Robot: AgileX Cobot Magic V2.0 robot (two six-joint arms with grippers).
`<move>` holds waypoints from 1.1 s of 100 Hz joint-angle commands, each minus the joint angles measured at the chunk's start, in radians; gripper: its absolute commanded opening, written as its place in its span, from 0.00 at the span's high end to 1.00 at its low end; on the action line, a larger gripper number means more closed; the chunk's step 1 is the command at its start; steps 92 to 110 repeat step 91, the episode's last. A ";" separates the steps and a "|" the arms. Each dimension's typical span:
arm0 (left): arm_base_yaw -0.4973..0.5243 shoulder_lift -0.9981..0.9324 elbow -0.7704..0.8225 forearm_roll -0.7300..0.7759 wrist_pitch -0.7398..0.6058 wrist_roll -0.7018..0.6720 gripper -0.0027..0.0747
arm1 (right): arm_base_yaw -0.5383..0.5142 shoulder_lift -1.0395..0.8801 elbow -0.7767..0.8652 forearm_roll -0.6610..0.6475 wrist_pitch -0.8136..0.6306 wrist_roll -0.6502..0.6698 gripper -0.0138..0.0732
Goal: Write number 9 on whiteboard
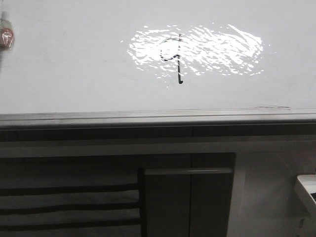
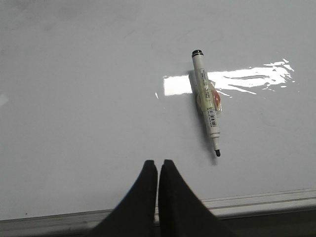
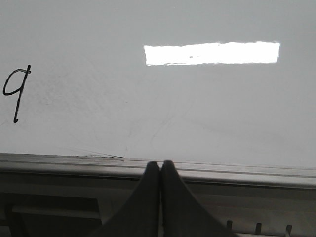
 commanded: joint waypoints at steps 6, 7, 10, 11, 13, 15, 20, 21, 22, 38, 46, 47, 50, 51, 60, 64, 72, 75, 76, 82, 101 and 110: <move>-0.008 -0.025 0.031 -0.007 -0.075 -0.005 0.99 | -0.007 -0.018 0.028 0.008 -0.096 -0.007 0.92; -0.008 -0.025 0.031 -0.007 -0.075 -0.005 0.99 | -0.007 -0.018 0.028 0.008 -0.096 -0.007 0.92; -0.008 -0.025 0.031 -0.007 -0.075 -0.005 0.99 | -0.007 -0.018 0.028 0.008 -0.096 -0.007 0.92; -0.008 -0.025 0.031 -0.007 -0.075 -0.005 0.99 | -0.007 -0.018 0.028 0.008 -0.099 -0.007 0.92; -0.008 -0.025 0.031 -0.007 -0.075 -0.005 0.99 | -0.007 -0.018 0.028 0.012 -0.102 -0.007 0.92; -0.008 -0.025 0.031 -0.007 -0.075 -0.005 0.99 | -0.007 -0.018 0.028 0.013 -0.102 -0.003 0.92; -0.008 -0.025 0.031 -0.007 -0.075 -0.005 0.99 | -0.007 -0.018 0.028 -0.035 -0.109 0.052 0.92; -0.008 -0.025 0.031 -0.007 -0.075 -0.005 0.99 | -0.007 -0.018 0.028 -0.049 -0.111 0.086 0.92; -0.008 -0.025 0.031 -0.007 -0.075 -0.005 0.99 | -0.007 -0.018 0.028 -0.066 -0.111 0.105 0.92; -0.008 -0.025 0.031 -0.007 -0.075 -0.005 0.99 | -0.007 -0.018 0.028 -0.339 -0.084 0.420 0.92; -0.008 -0.025 0.031 -0.007 -0.075 -0.005 0.99 | -0.007 -0.018 0.028 -0.339 -0.081 0.402 0.92; -0.008 -0.025 0.031 -0.007 -0.075 -0.005 0.99 | -0.007 -0.018 0.028 -0.339 -0.085 0.401 0.92; -0.008 -0.025 0.031 -0.007 -0.075 -0.005 0.99 | -0.007 -0.018 0.028 -0.325 -0.097 0.401 0.92; -0.008 -0.025 0.031 -0.007 -0.075 -0.005 0.99 | -0.007 -0.018 0.028 -0.317 -0.097 0.401 0.92; -0.008 -0.025 0.031 -0.007 -0.075 -0.005 0.99 | -0.007 -0.018 0.028 -0.271 -0.099 0.401 0.92; -0.008 -0.025 0.031 -0.007 -0.075 -0.005 0.99 | -0.007 -0.018 0.028 -0.269 -0.099 0.401 0.92; -0.008 -0.025 0.031 -0.007 -0.075 -0.005 0.99 | -0.007 -0.018 0.028 -0.269 -0.099 0.401 0.92; -0.008 -0.025 0.031 -0.007 -0.075 -0.005 0.99 | -0.007 -0.018 0.028 -0.269 -0.099 0.401 0.92; -0.008 -0.025 0.031 -0.007 -0.075 -0.005 0.99 | -0.007 -0.018 0.028 -0.269 -0.099 0.401 0.92; -0.008 -0.025 0.031 -0.007 -0.075 -0.005 0.99 | -0.007 -0.018 0.028 -0.269 -0.097 0.401 0.92; -0.008 -0.025 0.031 -0.007 -0.075 -0.005 0.99 | -0.007 -0.018 0.028 -0.269 -0.097 0.401 0.92; -0.008 -0.025 0.031 -0.007 -0.075 -0.005 0.99 | -0.007 -0.018 0.028 -0.269 -0.097 0.401 0.92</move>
